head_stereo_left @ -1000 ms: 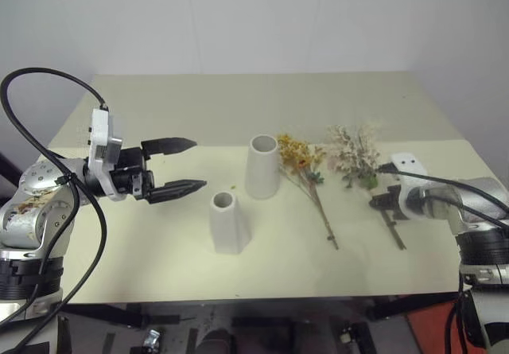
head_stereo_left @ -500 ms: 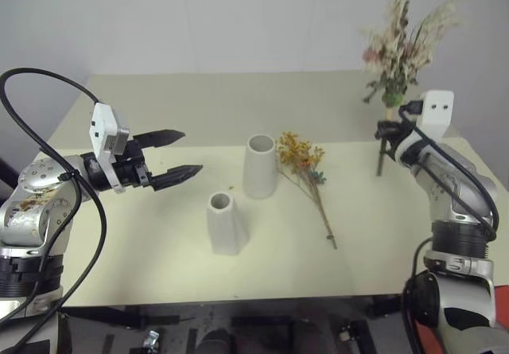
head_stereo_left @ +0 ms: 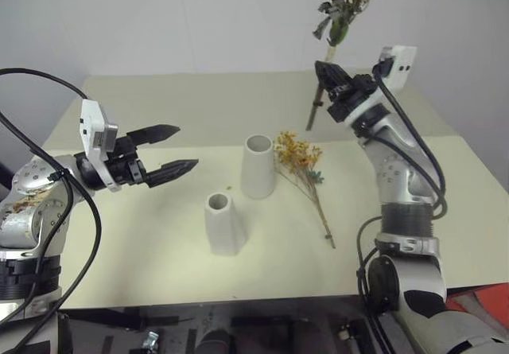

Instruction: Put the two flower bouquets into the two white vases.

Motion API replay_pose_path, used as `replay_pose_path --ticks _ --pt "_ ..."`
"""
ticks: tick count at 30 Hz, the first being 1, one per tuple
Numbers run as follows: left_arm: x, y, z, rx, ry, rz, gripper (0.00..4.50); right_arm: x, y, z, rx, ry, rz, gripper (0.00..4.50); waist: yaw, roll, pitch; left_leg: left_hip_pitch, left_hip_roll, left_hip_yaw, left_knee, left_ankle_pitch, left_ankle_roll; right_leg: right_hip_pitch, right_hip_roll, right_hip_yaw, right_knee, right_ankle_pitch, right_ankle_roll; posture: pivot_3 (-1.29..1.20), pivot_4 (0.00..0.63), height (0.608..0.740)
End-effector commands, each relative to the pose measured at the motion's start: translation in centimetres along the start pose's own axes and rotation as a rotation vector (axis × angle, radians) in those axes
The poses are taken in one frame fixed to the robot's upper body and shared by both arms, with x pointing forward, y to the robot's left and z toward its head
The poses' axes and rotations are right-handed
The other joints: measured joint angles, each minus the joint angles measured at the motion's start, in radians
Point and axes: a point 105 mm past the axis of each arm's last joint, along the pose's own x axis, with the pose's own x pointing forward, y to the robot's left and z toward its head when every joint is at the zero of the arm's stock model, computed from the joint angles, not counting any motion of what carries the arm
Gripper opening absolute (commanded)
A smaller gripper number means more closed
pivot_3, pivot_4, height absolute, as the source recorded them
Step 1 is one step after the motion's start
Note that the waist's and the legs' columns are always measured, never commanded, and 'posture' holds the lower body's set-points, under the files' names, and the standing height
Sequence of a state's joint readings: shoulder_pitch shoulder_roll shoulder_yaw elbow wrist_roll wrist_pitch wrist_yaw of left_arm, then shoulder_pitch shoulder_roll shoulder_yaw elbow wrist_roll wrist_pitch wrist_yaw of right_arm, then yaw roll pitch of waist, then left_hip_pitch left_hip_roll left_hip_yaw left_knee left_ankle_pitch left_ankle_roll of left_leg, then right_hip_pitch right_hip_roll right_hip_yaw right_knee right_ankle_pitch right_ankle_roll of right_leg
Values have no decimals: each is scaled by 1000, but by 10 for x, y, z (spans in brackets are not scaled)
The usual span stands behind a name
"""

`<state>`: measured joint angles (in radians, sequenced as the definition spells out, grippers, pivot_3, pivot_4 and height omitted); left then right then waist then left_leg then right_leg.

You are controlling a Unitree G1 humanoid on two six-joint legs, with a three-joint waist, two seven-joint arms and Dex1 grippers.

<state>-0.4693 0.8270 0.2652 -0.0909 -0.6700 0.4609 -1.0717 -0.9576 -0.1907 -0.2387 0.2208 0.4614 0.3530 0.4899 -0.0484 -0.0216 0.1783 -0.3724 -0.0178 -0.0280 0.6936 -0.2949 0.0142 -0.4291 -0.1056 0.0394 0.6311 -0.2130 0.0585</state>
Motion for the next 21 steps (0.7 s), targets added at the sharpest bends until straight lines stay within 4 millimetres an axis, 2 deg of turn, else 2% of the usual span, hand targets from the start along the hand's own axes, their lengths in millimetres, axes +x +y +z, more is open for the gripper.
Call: replay_pose_path --ticks 1,13,21 --pt "-5 -1 15 51 -34 11 4500 13 20 17 -19 -97 68 165 0 0 0 0 0 0 0 0 0 0 0 0 0 0 0 0 150 740" --pt "-6 -2 15 47 -38 15 4500 16 65 -5 36 -77 229 165 -1 0 0 0 0 0 0 0 0 -1 0 0 1 0 0 0 150 740" --pt "-7 -3 17 49 -36 15 4500 16 74 -24 32 -46 248 165 -4 0 0 -1 0 0 0 0 -1 -4 0 1 1 0 0 0 150 740"
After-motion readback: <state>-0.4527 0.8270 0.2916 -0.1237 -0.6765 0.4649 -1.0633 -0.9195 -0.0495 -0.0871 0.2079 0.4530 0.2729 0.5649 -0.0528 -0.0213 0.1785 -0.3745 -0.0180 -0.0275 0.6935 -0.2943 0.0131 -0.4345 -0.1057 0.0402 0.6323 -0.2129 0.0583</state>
